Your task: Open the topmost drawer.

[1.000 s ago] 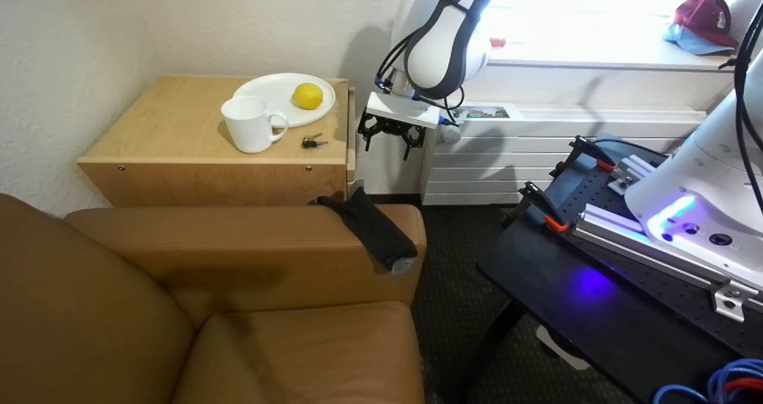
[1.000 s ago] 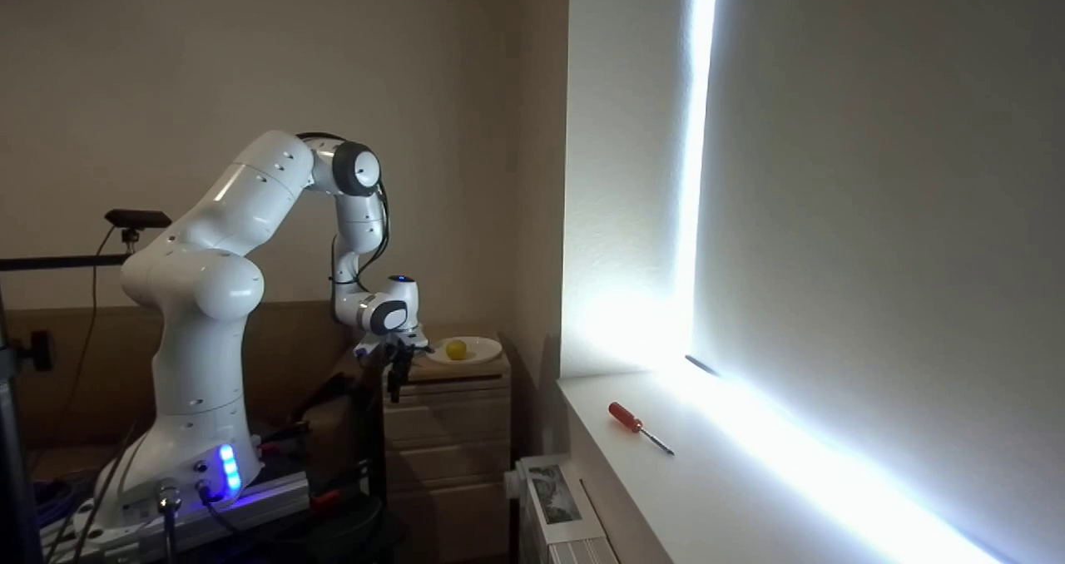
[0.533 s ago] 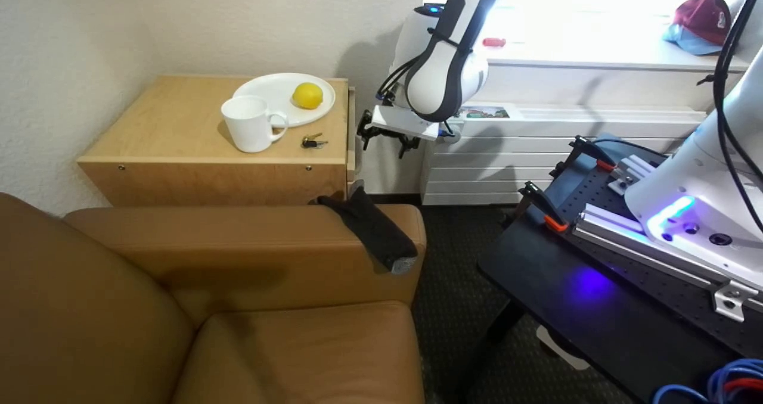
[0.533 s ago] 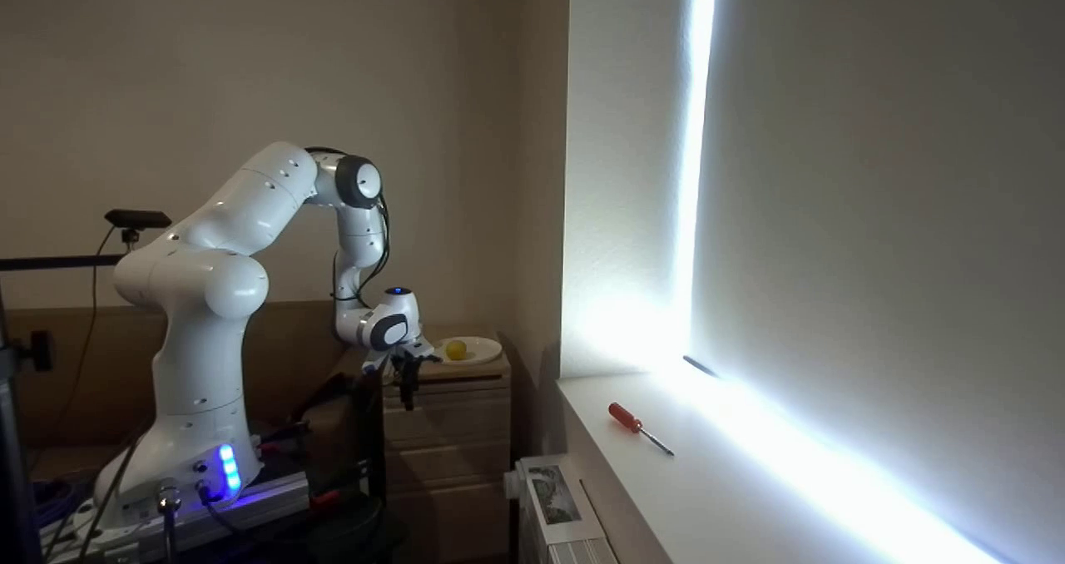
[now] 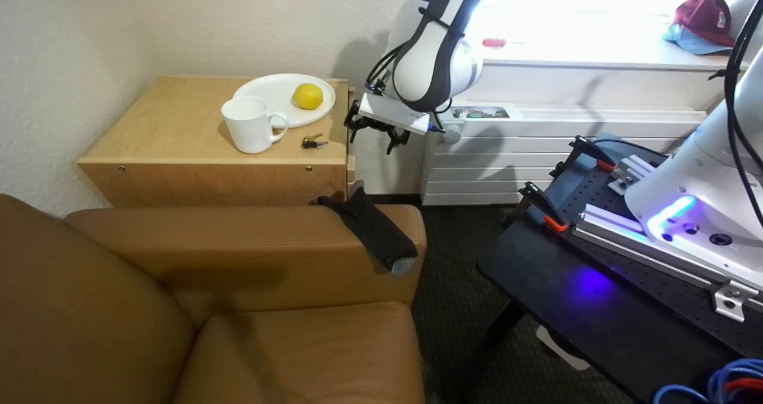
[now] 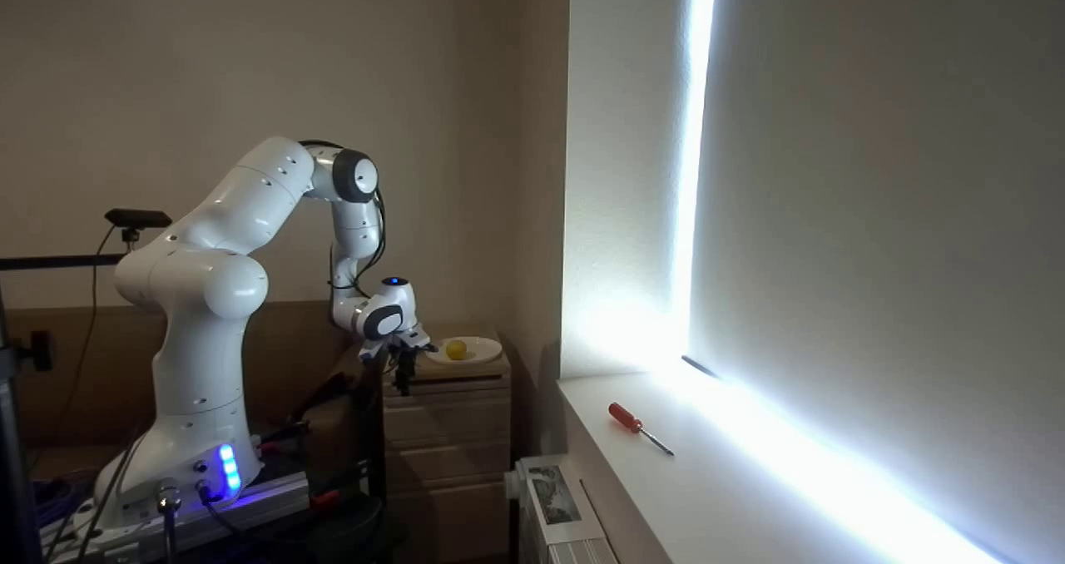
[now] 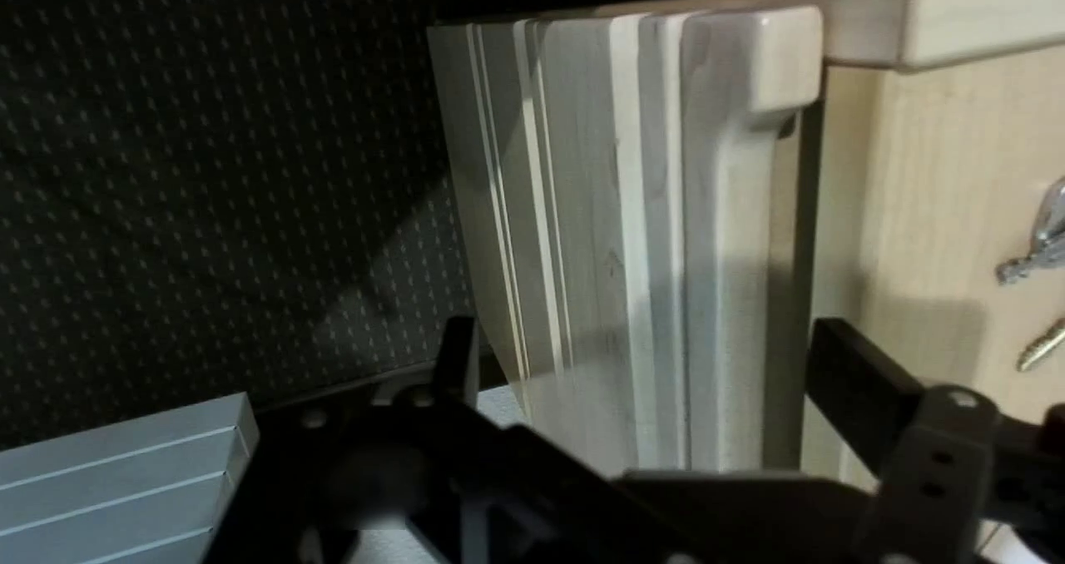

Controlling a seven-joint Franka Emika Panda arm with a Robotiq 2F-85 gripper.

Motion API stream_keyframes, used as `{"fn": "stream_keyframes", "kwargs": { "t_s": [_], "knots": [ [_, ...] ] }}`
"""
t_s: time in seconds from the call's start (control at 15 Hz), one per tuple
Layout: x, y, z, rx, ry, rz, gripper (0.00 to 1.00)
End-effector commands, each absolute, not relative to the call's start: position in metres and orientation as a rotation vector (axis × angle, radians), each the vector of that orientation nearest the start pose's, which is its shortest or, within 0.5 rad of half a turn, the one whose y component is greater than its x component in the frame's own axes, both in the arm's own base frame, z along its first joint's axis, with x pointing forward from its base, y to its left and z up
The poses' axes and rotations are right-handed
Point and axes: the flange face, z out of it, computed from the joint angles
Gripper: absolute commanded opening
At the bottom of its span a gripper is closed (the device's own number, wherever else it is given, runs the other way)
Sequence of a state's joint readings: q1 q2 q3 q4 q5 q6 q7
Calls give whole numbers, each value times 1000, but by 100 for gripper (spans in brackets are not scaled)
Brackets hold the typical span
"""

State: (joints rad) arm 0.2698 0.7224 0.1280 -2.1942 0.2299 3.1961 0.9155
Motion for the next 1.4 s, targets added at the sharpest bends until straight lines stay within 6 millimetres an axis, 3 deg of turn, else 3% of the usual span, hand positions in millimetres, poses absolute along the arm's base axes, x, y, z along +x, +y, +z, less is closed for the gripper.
{"fn": "stream_keyframes", "kwargs": {
  "t_s": [0.0,0.47,1.07,1.33],
  "knots": [
    [514,196,83,-2663,1114,-227,100],
    [510,207,69,-2689,1105,-217,100],
    [512,204,39,-2743,1096,-214,100],
    [518,206,57,-2702,1100,-256,100]
  ]
}}
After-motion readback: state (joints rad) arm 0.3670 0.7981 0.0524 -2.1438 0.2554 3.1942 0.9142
